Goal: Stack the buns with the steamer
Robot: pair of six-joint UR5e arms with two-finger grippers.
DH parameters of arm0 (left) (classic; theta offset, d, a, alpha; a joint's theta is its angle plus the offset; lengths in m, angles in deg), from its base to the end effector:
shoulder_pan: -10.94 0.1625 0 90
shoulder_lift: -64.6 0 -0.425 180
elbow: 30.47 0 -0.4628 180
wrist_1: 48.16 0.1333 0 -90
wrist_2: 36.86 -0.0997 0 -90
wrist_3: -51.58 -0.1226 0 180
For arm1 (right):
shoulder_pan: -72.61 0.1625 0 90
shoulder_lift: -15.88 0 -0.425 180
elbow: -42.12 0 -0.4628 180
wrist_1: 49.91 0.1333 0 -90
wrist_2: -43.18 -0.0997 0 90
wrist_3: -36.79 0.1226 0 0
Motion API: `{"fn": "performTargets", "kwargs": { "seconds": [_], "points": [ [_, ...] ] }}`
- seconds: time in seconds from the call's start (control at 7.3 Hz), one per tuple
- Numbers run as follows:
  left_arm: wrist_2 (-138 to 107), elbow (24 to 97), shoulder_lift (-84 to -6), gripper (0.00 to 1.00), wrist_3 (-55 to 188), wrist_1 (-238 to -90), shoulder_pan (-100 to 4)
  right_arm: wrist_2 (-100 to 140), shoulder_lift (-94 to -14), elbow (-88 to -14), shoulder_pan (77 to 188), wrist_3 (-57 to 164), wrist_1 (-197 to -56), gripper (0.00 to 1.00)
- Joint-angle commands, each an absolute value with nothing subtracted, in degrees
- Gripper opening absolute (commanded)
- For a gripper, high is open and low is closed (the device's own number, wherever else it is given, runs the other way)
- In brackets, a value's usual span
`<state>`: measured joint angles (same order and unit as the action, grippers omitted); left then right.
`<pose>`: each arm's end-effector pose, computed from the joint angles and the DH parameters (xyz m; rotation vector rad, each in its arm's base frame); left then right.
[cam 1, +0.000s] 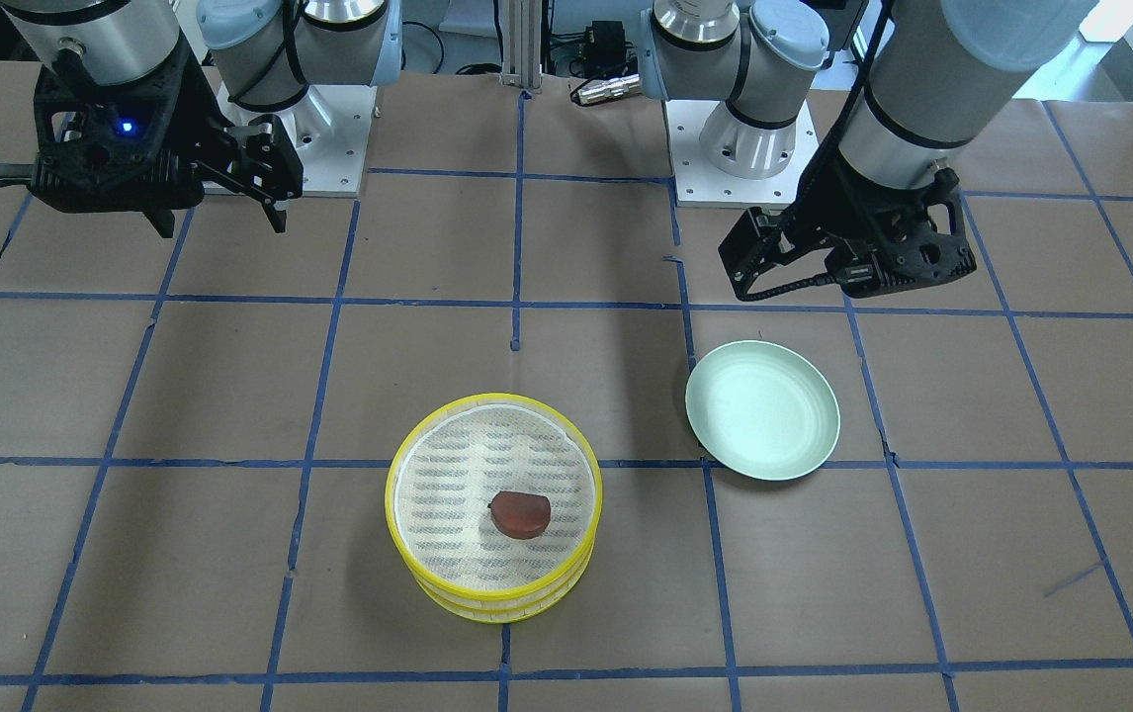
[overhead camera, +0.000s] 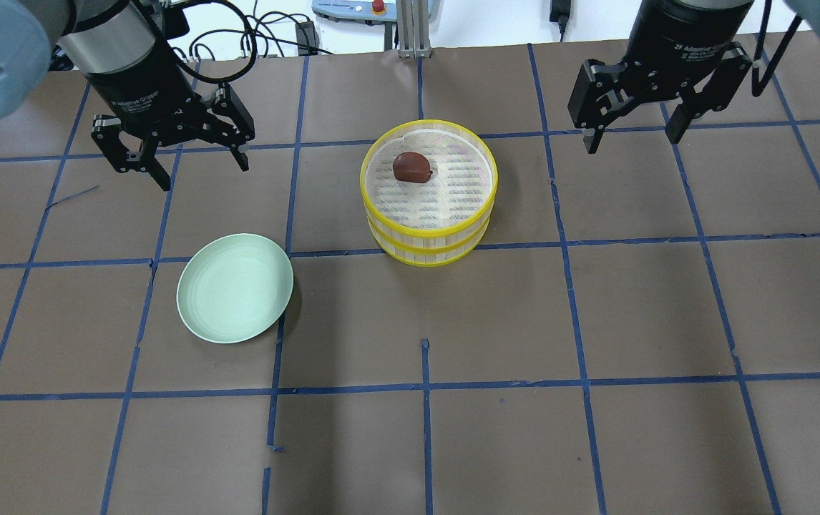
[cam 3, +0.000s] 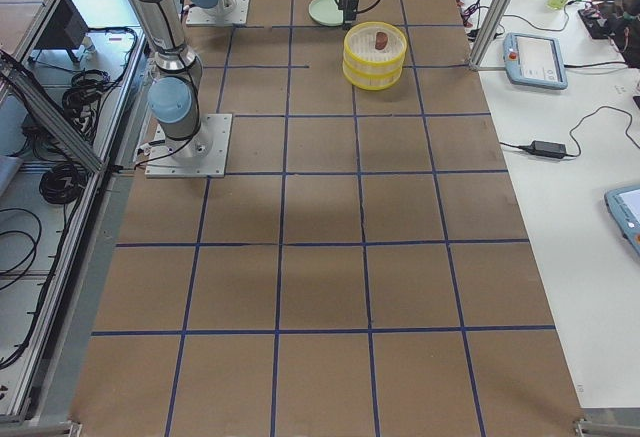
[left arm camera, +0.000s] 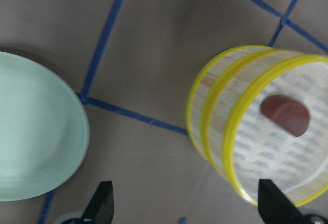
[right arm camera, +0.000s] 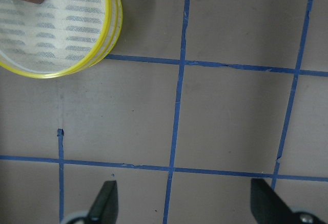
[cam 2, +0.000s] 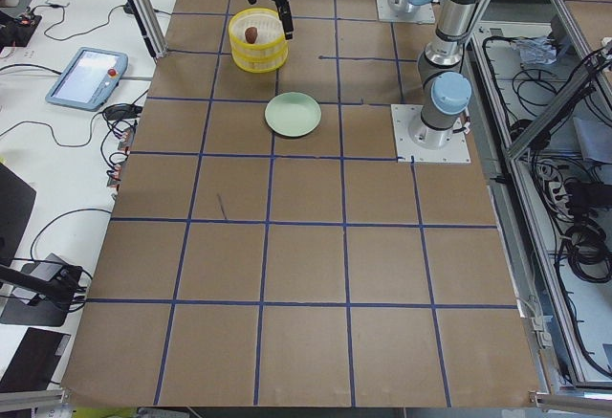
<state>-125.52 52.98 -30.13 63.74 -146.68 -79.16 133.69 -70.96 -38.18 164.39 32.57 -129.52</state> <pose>-0.1372 -0.5821 0.4674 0.3304 -3.1078 -0.1858 0.1500 -0.5701 0.5106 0.1644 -3.1280 -0.1056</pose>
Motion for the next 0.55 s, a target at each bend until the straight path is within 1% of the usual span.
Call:
{"fn": "performTargets", "kwargs": {
  "seconds": [0.0,0.41],
  "points": [
    [-126.95,52.50,-28.30,1.00,63.71,-148.80,-81.26,133.53,-71.04,-38.47,164.28,31.69,-129.37,1.00],
    [-126.78,52.85,-28.30,1.00,56.98,-148.45,-80.91,133.53,-71.04,-38.47,164.28,31.77,-129.37,1.00]
  ]
}}
